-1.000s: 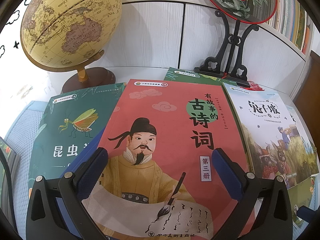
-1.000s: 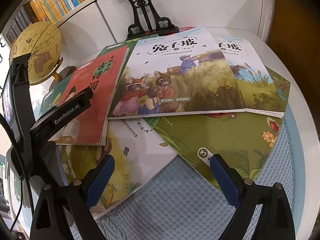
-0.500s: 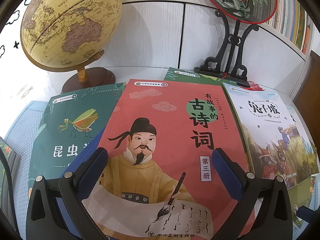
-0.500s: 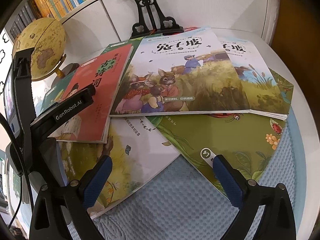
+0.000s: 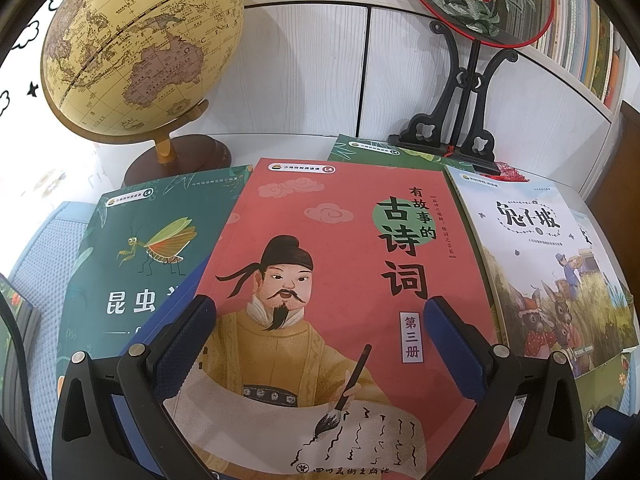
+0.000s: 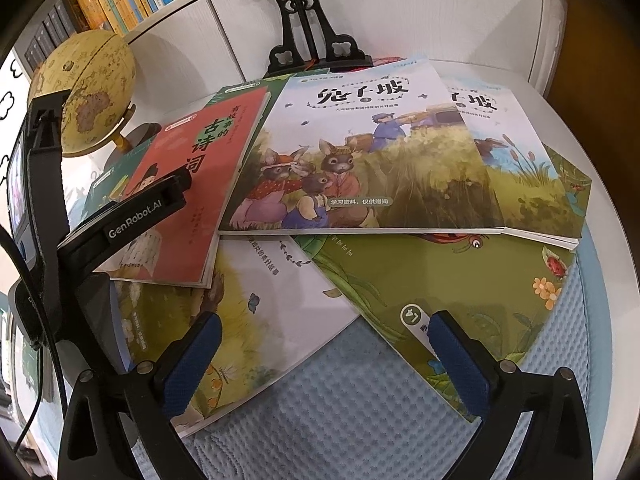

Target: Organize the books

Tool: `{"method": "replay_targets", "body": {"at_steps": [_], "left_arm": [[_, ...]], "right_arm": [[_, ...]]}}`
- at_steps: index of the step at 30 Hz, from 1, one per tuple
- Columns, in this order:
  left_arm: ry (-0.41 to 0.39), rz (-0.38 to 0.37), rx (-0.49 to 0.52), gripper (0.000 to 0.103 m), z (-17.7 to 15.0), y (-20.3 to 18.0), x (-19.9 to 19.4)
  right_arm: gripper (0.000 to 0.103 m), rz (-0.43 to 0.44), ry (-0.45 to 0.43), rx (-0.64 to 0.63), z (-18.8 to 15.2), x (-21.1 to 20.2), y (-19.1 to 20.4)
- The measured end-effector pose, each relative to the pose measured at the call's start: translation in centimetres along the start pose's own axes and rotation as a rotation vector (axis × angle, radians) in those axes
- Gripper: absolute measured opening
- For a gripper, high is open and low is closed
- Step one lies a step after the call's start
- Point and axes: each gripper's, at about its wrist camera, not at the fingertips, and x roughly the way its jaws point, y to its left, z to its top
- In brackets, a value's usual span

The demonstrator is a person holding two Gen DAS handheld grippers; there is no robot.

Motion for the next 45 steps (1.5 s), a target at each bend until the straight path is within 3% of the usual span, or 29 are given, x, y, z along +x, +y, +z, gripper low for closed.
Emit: {"method": "replay_targets", "body": {"at_steps": [13, 23, 38, 40, 41, 45], "left_arm": [[0.001, 0.000, 0.000, 0.103, 0.1, 0.1, 0.0], [0.001, 0.000, 0.001, 0.103, 0.0, 0.1, 0.0], [0.000, 0.021, -0.017, 0.103, 0.0, -0.2, -0.1], [0.005, 0.012, -0.020, 0.103, 0.0, -0.1, 0.0], [0.022, -0.004, -0.003, 0.103, 0.1, -0.1, -0.1], [0.178, -0.119, 0.130, 0.103, 1.1, 0.1, 0.1]], "right_arm": [[0.103, 0.007, -0.010, -0.015, 0.2, -0.1, -0.1], [0.103, 0.154, -0.005, -0.012, 0.2, -1.1, -1.6], [0.103, 0.116, -0.011, -0.001, 0.4, -1.0, -1.1], [0.100, 0.119, -0.005, 0.017, 0.7, -1.1, -1.2], [0.093, 0.130, -0.004, 0.031, 0.8, -1.2, -1.4], [0.071, 0.232, 0.025, 0.110, 1.7, -1.8, -2.8]]}}
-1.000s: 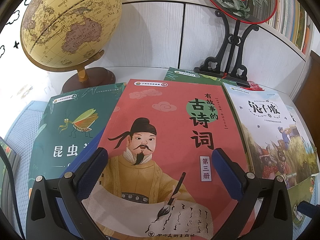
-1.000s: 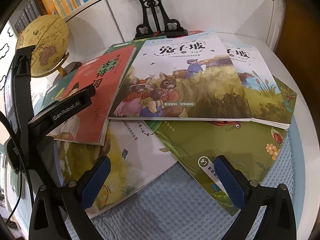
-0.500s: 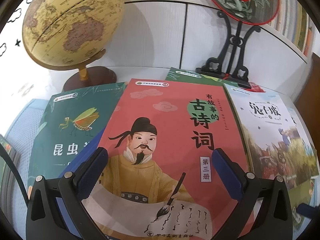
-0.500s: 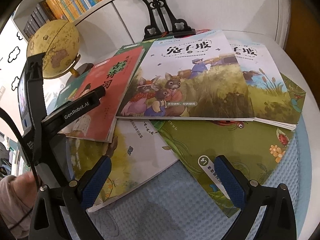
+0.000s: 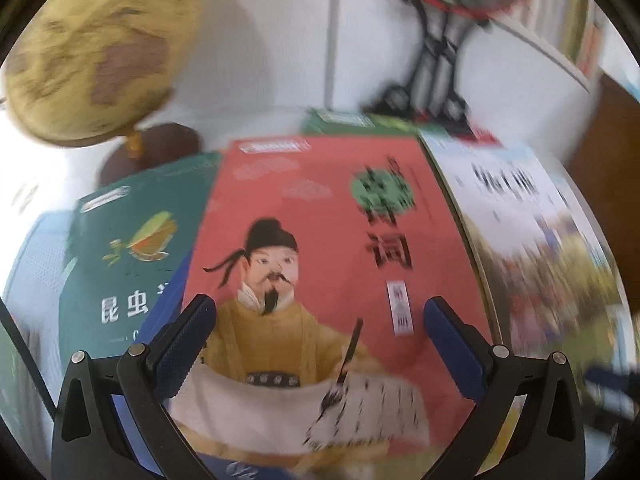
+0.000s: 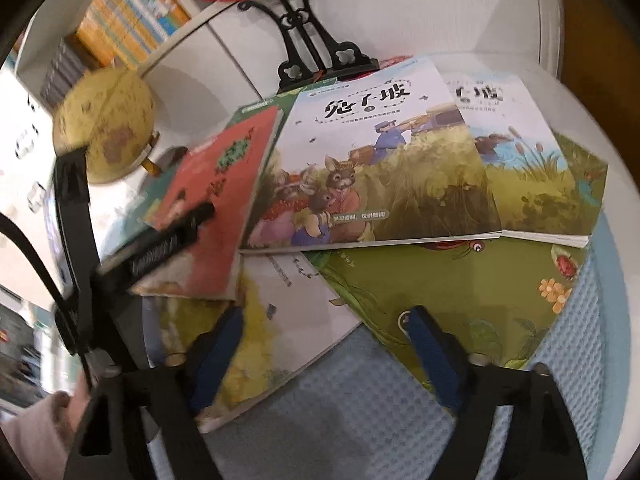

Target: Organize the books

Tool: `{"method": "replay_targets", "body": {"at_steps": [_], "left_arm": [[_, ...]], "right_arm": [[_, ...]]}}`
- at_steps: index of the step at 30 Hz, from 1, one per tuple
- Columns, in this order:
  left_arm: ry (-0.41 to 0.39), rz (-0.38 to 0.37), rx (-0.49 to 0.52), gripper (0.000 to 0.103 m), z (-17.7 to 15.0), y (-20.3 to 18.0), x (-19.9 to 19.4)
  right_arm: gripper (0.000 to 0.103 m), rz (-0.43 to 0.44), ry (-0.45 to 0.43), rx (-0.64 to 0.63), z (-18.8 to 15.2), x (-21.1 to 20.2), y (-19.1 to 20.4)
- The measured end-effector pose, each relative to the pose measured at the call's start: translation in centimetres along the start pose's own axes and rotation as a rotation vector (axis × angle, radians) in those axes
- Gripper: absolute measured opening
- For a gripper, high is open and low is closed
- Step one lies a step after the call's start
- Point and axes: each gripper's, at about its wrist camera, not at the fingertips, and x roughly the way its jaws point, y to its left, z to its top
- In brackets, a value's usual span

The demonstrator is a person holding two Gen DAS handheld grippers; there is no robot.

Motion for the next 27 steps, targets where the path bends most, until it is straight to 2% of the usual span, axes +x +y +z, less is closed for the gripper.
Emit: {"method": "replay_targets", "body": {"at_steps": [1, 3, 5, 7, 8, 10, 11, 12, 14, 16, 17, 19, 20, 22, 27], "left_arm": [[0.074, -0.020, 0.037, 0.103, 0.7, 0.1, 0.3], [0.151, -0.041, 0.073, 0.103, 1.9, 0.2, 0.9], [0.194, -0.058, 0.116, 0.103, 3.2, 0.0, 1.6], [0.173, -0.042, 0.074, 0.103, 4.3, 0.4, 2.6], [0.202, -0.028, 0.031, 0.103, 4.8, 0.5, 3.0], [0.323, 0.007, 0.004, 0.103, 6.1, 0.0, 4.1], [0.384, 0.001, 0.003, 0.102, 6.9, -0.6, 4.6], [0.405, -0.017, 0.005, 0.102, 7.3, -1.2, 4.7], [0.377, -0.186, -0.029, 0.102, 7.9, -2.8, 3.9], [0.365, -0.289, -0.055, 0.102, 7.9, -4.5, 3.7], [0.377, -0.300, -0.054, 0.102, 7.7, -5.7, 4.1], [0.349, -0.235, 0.005, 0.101, 7.5, -7.9, 4.2], [0.343, -0.242, 0.039, 0.101, 7.2, -9.2, 4.1], [0.342, -0.330, 0.079, 0.101, 6.5, -11.6, 3.6], [0.380, -0.505, 0.070, 0.101, 4.1, -14.7, 2.3]], "right_arm": [[0.068, 0.021, 0.004, 0.018, 0.4, -0.2, -0.3], [0.066, 0.035, -0.016, 0.024, 1.2, -0.9, -0.7], [0.066, 0.023, -0.070, 0.024, 2.6, -2.1, -1.5], [0.066, 0.021, -0.104, 0.046, 3.8, -2.9, -2.6], [0.066, 0.006, -0.109, 0.056, 4.7, -3.1, -3.4], [0.065, -0.011, -0.109, 0.053, 6.4, -2.9, -4.7], [0.061, -0.003, -0.107, 0.053, 7.1, -2.7, -5.3], [0.060, 0.005, -0.100, 0.056, 7.6, -2.5, -5.7], [0.058, -0.002, -0.070, 0.055, 9.0, -1.2, -6.7], [0.054, -0.025, -0.045, 0.049, 9.6, -0.2, -7.4], [0.050, -0.020, -0.030, 0.062, 9.7, 0.4, -7.9], [0.038, 0.009, -0.025, 0.082, 9.9, 1.2, -8.4], [0.036, 0.011, -0.029, 0.080, 9.9, 1.3, -8.4], [0.032, 0.012, -0.032, 0.074, 9.6, 1.3, -8.3], [0.029, 0.117, -0.018, 0.140, 7.0, 0.4, -9.2]]}}
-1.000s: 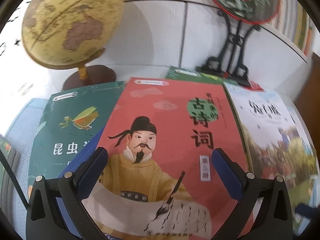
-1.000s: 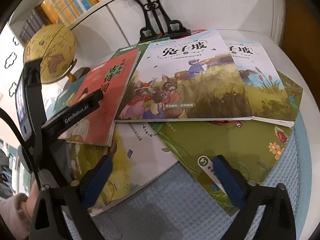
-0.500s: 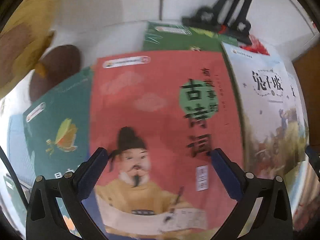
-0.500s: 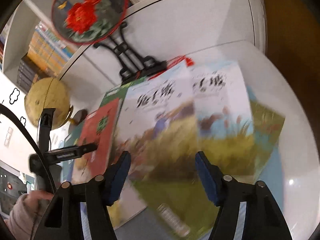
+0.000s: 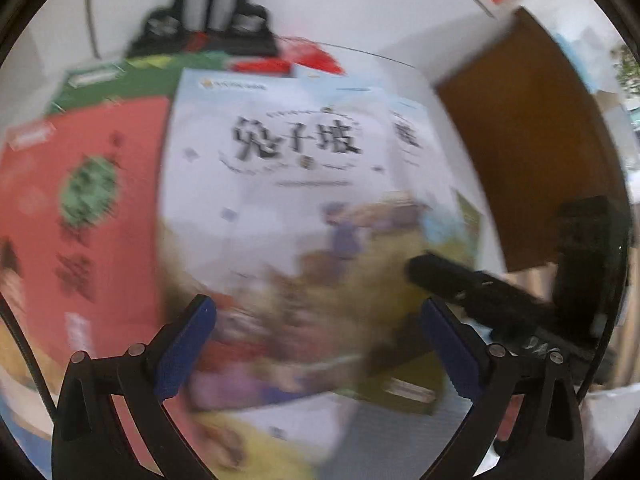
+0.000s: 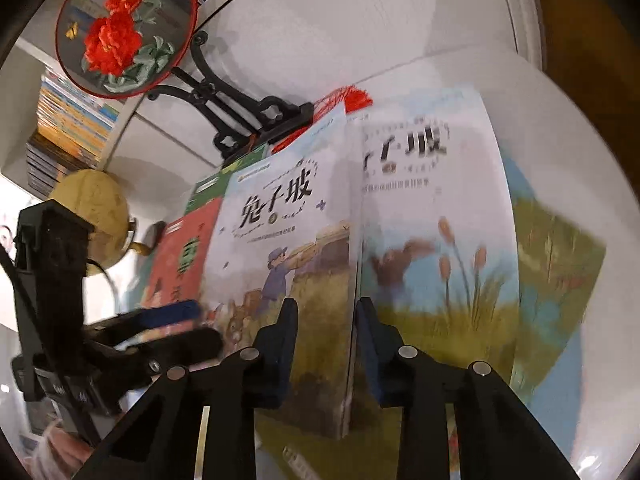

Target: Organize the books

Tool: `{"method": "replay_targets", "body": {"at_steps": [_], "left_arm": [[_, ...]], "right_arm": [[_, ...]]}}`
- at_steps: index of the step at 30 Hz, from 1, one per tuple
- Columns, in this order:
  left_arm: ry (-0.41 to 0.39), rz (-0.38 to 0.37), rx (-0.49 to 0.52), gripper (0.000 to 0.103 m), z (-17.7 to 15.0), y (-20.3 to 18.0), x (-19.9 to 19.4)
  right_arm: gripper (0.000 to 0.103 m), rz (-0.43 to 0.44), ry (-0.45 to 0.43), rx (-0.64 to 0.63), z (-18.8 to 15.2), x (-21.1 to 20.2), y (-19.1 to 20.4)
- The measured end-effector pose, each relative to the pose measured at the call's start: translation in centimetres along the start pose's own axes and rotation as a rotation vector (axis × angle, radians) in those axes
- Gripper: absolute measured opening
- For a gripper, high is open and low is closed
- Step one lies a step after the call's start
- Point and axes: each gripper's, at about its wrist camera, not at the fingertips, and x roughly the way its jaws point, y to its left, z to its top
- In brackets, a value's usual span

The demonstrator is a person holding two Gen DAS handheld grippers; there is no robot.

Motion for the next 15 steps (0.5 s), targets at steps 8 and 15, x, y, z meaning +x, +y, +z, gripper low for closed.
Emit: {"method": "replay_targets", "body": {"at_steps": [8, 15], "left_arm": [[-0.056, 0.019, -0.107, 0.101, -2.4, 5.1, -3.9], [-0.079, -0.010, -0.175, 0.102, 1.5, 8.5, -4.1]], "right_arm": [[0.026, 0.051, 0.021, 0.071, -4.6, -2.2, -1.3], [0.026, 0.087, 0.011, 0.127, -4.5, -1.6, -0.9]]}}
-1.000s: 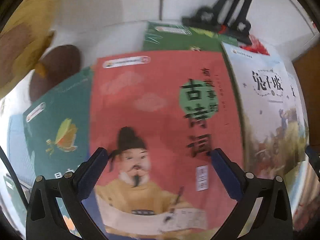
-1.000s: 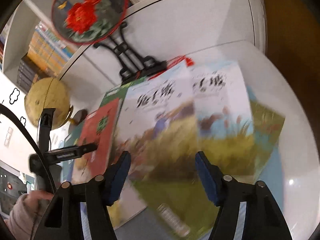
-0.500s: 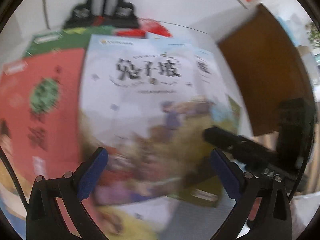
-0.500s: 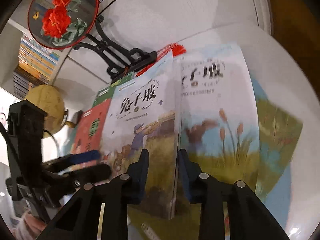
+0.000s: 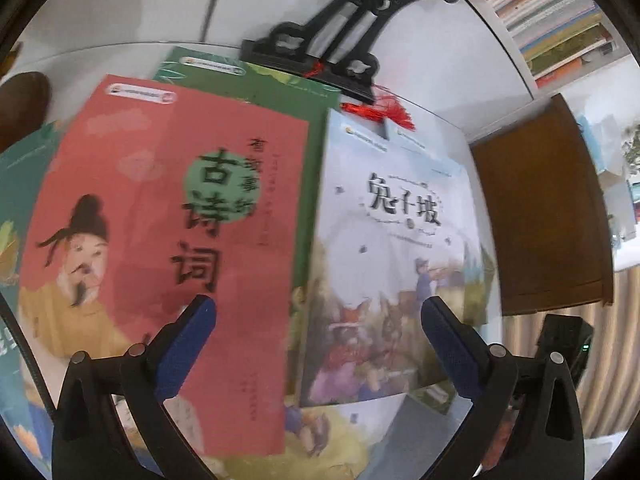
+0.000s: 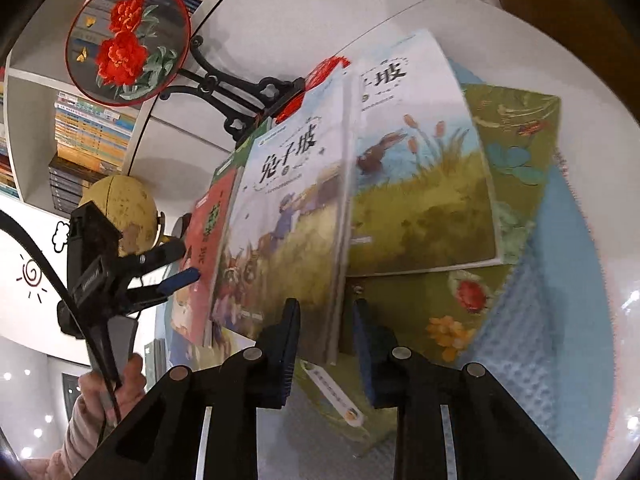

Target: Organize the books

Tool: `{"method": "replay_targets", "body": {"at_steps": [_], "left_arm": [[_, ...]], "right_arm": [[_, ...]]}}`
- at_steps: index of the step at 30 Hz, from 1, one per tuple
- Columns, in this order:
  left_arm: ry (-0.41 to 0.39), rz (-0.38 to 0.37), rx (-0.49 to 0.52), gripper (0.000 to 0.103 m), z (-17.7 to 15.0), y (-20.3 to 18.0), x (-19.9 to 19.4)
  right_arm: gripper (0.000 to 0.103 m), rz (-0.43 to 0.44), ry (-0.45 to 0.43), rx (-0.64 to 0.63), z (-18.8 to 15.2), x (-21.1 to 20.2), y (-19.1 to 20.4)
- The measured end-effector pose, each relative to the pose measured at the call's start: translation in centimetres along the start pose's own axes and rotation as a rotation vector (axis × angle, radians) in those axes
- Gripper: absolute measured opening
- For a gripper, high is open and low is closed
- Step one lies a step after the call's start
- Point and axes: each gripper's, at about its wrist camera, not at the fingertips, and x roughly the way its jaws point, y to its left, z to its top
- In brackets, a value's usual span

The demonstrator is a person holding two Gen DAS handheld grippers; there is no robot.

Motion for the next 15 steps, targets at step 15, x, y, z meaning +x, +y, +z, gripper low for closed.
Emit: {"method": "replay_targets", "body": {"at_steps": [15], "left_arm": [[0.010, -0.189, -0.096, 0.102, -1.4, 2.2, -1.5]], "right_arm": [[0.010, 0.058, 0.018, 0.109, -2.4, 0.1, -0.6]]}}
